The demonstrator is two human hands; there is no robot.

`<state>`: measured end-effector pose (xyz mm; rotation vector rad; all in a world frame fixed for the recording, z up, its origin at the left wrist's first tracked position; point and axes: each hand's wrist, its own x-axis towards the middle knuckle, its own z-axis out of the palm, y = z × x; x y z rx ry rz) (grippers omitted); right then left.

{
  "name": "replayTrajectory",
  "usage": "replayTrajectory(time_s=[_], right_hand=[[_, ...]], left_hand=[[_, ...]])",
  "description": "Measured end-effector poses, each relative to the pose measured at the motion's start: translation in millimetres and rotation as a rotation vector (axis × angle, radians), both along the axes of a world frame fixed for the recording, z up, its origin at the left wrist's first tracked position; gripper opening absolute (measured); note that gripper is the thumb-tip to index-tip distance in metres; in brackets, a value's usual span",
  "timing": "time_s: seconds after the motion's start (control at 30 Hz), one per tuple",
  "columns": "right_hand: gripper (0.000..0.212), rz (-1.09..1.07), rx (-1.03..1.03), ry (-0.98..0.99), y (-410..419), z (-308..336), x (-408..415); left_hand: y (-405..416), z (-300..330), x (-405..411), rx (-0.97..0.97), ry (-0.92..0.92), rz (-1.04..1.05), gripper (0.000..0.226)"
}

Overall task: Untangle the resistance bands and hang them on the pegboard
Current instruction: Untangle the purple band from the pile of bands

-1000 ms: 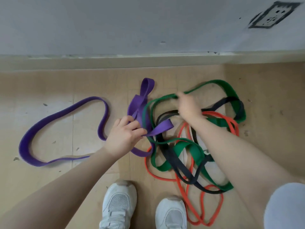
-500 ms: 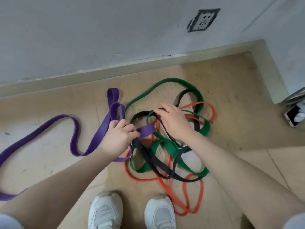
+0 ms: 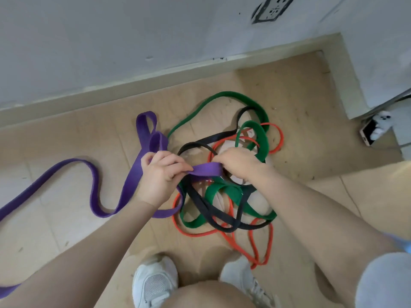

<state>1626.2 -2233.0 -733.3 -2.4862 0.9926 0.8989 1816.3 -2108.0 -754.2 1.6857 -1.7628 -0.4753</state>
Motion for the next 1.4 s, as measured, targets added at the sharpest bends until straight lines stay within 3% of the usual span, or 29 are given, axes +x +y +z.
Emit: replayTrajectory(time_s=[0.13,0.33,0.43,0.5,0.6,0.67,0.73,0.8,0.87,0.93,1.0,1.07,1.13,1.2,1.27,1.33,1.4], right_hand=[[0.034,-0.483,-0.158,-0.264,-24,27,-14],[0.033,-0.906,-0.394,-0.584,-78,63,-13],[0.030,-1.274,-0.557,-0.628,-112,77,-45],[0.029,-1.410,-0.560,-0.583,-124,74,-77],[0.029,-1.190,-0.382,-0.309,-116,44,-111],[0.048,-0.905,-0.320,-0.157,-107,25,-121],[0.065,-0.519,-0.313,-0.211,-104,18,-118],[0.056,-0.103,-0.139,-0.393,-101,15,-102],[0.038,0.134,0.112,-0.399,-98,11,-84],[0.033,0.248,0.273,-0.243,-97,11,-72],[0.040,0.324,0.336,-0.150,-100,10,-72],[0.056,0.414,0.332,-0.124,-98,6,-80],[0.048,0.550,0.271,-0.107,-88,-1,-88],[0.022,0.530,0.279,-0.180,-77,-5,-95],[0.025,0.324,0.244,-0.405,-78,0,-98],[0.032,-0.004,0.217,-0.651,-88,13,-98],[0.040,-0.446,0.270,-0.829,-104,35,-96]], left_hand=[[-8,8,-11,0.013,0.047,-0.065,0.024],[-52,20,-36,-0.073,0.047,-0.075,0.022],[-54,16,-40,-0.056,-0.056,-0.173,0.023],[-47,6,-38,-0.029,-0.177,-0.195,0.020],[-40,-1,-60,0.072,-0.292,-0.150,0.011],[-44,2,-87,0.140,-0.373,-0.199,0.023],[-50,10,-110,0.348,-0.479,-0.238,0.038],[-56,18,-122,0.561,-0.517,-0.194,0.038],[-55,24,-126,0.724,-0.411,-0.180,0.053],[-54,37,-133,0.832,-0.245,-0.136,0.069],[-56,47,-144,0.877,-0.056,-0.043,0.068],[-58,52,-155,0.850,0.004,0.021,0.061],[-58,55,-166,0.805,0.026,0.000,0.055],[-52,55,-176,0.712,0.002,-0.029,0.057],[-44,57,-183,0.622,-0.034,-0.054,0.070],[-36,62,-181,0.580,-0.035,-0.030,0.072],[-33,67,-173,0.443,-0.195,-0.038,0.060]])
